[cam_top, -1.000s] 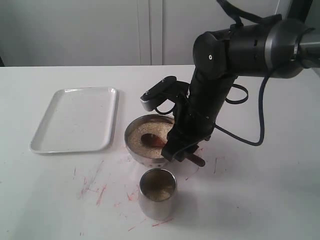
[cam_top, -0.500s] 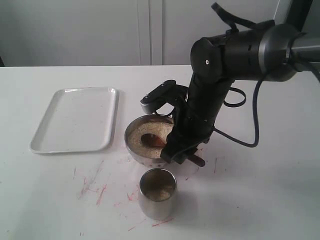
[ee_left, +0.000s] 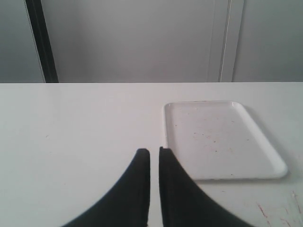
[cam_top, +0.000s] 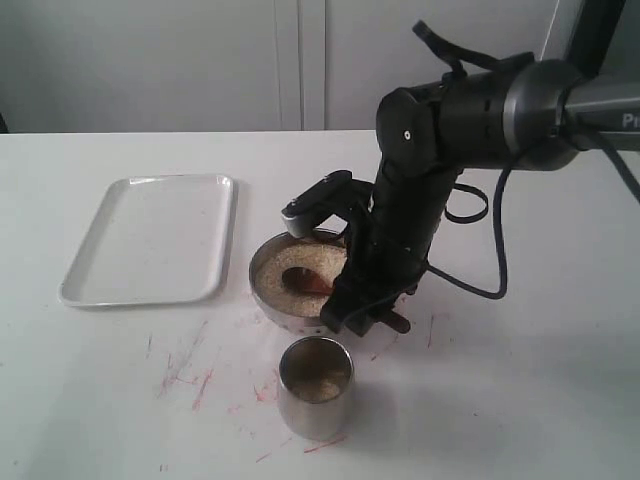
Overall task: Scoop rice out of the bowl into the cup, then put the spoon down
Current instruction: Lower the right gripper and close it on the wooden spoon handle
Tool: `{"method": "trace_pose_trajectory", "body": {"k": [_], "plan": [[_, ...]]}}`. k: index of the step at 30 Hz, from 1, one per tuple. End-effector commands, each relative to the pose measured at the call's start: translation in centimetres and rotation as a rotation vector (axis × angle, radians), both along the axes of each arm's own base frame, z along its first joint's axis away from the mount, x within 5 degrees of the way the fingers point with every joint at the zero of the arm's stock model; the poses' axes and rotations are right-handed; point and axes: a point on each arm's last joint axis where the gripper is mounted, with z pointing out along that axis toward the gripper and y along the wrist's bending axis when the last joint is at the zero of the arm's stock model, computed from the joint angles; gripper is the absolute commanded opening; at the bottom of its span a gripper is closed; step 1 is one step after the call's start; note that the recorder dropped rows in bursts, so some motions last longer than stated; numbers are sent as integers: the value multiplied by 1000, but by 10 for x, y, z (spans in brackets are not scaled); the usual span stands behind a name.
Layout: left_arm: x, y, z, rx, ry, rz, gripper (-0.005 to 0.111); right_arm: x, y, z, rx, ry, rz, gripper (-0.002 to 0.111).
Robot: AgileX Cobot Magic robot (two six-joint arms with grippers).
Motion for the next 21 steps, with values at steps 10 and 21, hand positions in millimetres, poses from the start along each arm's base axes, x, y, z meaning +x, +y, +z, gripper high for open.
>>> {"method": "trace_pose_trajectory", "body": {"k": [10,21], "plan": [[0,0,3,-8,-12,-5,14,1,-1,1,4,-14,-10,46],[0,0,3,-8,-12,-5,14,1,-1,1,2,-8,-9,34]]}}
